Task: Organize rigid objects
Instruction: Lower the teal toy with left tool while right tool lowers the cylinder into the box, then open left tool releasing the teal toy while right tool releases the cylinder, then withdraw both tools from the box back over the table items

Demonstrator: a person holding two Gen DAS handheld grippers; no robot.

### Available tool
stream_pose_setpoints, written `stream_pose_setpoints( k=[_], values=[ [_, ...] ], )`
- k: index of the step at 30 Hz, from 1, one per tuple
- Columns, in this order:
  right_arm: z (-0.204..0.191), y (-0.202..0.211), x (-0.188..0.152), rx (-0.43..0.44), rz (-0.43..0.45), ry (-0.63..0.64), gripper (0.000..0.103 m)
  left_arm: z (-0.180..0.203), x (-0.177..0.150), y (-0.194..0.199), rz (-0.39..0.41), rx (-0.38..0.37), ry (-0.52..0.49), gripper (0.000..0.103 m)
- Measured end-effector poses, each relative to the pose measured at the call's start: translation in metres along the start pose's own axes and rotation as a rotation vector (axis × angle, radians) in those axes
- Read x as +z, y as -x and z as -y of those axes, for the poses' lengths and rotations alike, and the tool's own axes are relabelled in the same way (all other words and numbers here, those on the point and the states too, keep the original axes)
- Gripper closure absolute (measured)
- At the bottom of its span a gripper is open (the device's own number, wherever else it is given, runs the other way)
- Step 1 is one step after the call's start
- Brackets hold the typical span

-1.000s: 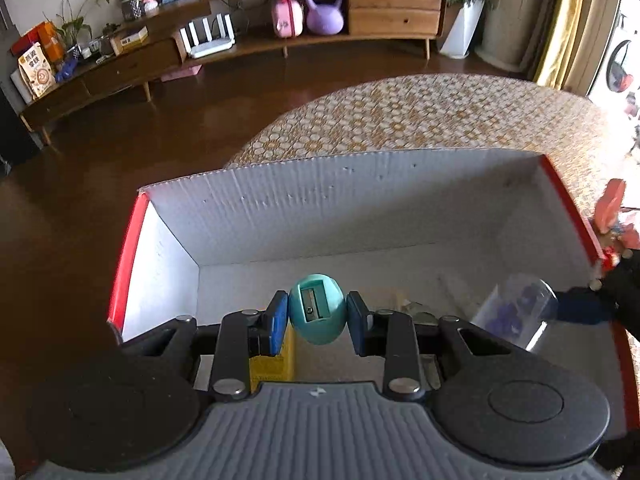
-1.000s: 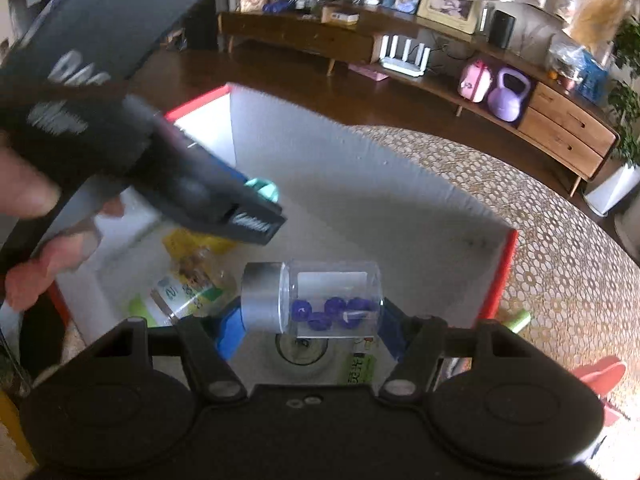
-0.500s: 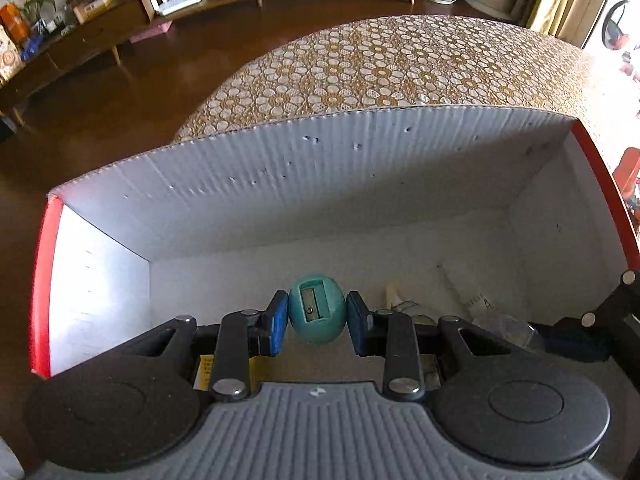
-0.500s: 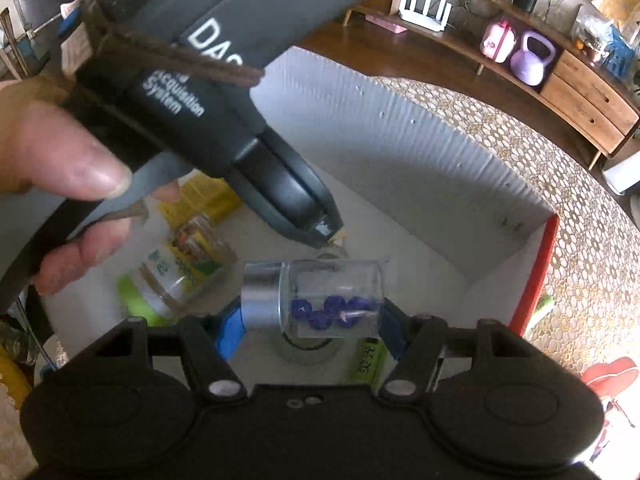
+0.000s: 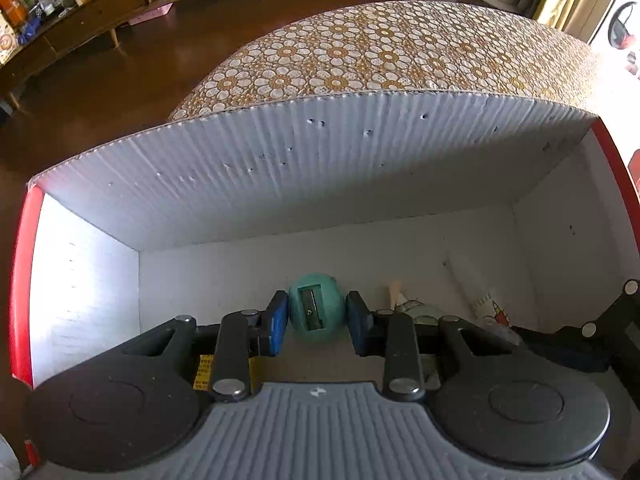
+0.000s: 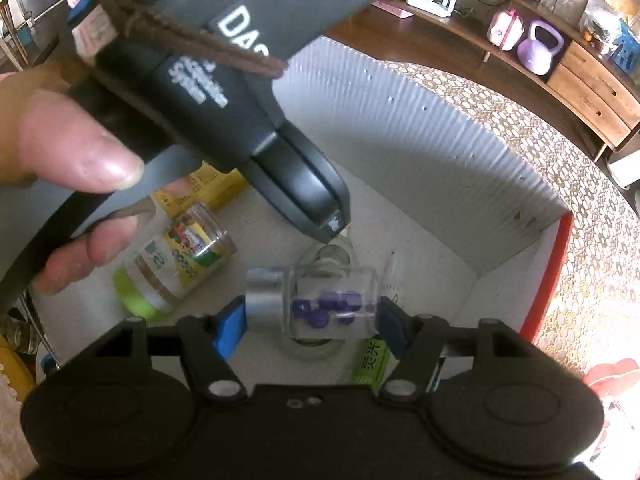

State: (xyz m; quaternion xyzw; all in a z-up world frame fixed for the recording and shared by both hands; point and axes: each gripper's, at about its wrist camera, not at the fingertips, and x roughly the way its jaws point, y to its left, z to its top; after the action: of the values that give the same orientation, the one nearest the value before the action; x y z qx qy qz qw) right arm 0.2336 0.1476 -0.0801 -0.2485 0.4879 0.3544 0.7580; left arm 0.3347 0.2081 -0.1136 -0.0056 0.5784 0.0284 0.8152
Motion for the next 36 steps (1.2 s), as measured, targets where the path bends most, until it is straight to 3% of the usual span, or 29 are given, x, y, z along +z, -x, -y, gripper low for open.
stream_pose_setpoints(
  k=[3,11,20,36],
  values=[
    [0.01,-0.004,0.012,0.0,0.015,-0.004,0.035,-0.001,0.0,0.003,0.004,-0.008,0.011,0.072],
    [0.014,0.029,-0.001,-0.002,0.114,-0.04,0.032,-0.005,-0.011,0.028,0.054,-0.009,0.032,0.072],
    [0.025,0.079,-0.025,0.0,0.224,-0.061,0.032,-0.001,-0.037,0.074,0.155,0.0,0.045,0.072],
    [0.025,0.156,-0.081,0.044,0.381,-0.099,0.028,0.043,-0.088,0.155,0.343,0.011,-0.002,0.072]
  ],
)
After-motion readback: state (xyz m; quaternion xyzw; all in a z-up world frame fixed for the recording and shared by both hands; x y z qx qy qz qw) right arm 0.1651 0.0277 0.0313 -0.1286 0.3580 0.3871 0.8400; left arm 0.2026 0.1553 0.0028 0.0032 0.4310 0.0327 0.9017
